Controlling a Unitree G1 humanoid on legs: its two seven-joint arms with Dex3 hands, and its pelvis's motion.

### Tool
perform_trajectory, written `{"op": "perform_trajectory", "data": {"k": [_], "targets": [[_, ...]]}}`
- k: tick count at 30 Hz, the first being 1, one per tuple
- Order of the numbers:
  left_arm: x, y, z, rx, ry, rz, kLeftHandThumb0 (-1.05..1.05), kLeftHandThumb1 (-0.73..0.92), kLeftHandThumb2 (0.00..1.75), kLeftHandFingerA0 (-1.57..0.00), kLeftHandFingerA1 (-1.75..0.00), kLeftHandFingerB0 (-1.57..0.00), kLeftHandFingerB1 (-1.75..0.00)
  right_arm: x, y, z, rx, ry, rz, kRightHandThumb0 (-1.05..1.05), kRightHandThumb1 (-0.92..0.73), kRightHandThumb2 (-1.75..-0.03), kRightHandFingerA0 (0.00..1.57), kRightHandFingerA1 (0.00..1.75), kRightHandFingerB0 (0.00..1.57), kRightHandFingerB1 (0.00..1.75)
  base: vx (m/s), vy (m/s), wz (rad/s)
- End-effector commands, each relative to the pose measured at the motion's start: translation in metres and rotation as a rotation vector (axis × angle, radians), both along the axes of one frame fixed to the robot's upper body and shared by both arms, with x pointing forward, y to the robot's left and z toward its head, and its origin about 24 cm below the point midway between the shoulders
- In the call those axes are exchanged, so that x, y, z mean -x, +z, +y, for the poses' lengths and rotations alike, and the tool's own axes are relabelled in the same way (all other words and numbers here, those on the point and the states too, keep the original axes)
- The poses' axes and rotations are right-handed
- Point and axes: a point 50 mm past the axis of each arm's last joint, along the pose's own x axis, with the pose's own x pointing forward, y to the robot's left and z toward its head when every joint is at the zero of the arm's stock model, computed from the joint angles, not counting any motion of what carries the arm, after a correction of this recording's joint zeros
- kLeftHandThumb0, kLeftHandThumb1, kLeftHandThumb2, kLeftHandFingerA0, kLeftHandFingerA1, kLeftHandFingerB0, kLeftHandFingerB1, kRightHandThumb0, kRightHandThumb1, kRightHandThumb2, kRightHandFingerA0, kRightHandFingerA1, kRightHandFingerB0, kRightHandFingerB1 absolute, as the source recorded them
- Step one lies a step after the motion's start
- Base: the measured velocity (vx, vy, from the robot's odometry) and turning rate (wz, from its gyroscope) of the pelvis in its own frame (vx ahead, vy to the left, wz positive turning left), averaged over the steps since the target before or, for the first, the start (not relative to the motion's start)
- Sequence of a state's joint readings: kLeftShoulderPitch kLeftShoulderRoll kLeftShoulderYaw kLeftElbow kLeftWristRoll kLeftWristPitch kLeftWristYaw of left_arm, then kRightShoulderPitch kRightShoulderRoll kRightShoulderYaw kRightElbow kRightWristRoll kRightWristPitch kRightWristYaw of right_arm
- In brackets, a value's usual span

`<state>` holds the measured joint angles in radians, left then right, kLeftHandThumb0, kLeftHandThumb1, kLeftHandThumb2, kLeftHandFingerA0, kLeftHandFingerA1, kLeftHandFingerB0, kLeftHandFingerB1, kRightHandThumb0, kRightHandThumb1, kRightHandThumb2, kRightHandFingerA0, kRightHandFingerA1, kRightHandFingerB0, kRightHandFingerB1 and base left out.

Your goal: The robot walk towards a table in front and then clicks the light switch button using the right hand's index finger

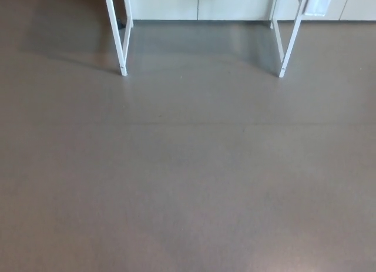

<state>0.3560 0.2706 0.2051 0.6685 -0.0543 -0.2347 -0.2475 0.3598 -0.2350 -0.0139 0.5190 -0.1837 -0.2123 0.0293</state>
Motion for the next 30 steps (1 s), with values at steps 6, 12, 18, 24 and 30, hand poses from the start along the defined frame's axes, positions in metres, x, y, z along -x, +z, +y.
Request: {"op": "perform_trajectory", "data": {"k": [6, 12, 18, 24, 30], "targets": [[0.021, -0.001, 0.007, -0.04, -0.019, 0.02, -0.26, 0.56, 0.56, -0.54, -0.46, -0.42, -0.4, 0.018, -0.006, 0.004, -0.021, 0.012, 0.007, -0.43, -0.61, -0.76, 0.27, 0.58, 0.14, 0.47, 0.16, 0.318, -0.15], [0.022, -0.004, 0.008, -0.019, 0.016, 0.019, -0.23, 0.55, 0.56, -0.53, -0.47, -0.44, -0.41, 0.017, -0.008, 0.004, -0.022, 0.011, 0.005, -0.41, -0.61, -0.75, 0.27, 0.57, 0.13, 0.46, 0.14, 0.034, 0.06], [0.022, -0.004, 0.01, -0.025, 0.008, 0.028, -0.27, 0.56, 0.56, -0.53, -0.46, -0.42, -0.4, 0.017, -0.008, 0.006, -0.026, 0.025, 0.003, -0.41, -0.61, -0.75, 0.27, 0.58, 0.13, 0.46, 0.13, -0.224, 0.11], [-0.003, 0.002, 0.013, -0.045, 0.0, -0.023, -0.24, 0.56, 0.56, -0.55, -0.46, -0.43, -0.4, -0.012, -0.006, 0.008, -0.021, 0.028, -0.039, -0.4, -0.59, -0.74, 0.29, 0.59, 0.15, 0.47, 0.19, -0.216, 0.09], [-0.024, 0.008, 0.017, -0.057, 0.002, -0.054, -0.22, 0.57, 0.57, -0.54, -0.45, -0.43, -0.4, -0.029, -0.002, 0.012, -0.036, 0.026, -0.067, -0.32, -0.67, -0.59, 0.26, 0.53, 0.17, 0.42, 0.2, 0.088, -0.15]]}}
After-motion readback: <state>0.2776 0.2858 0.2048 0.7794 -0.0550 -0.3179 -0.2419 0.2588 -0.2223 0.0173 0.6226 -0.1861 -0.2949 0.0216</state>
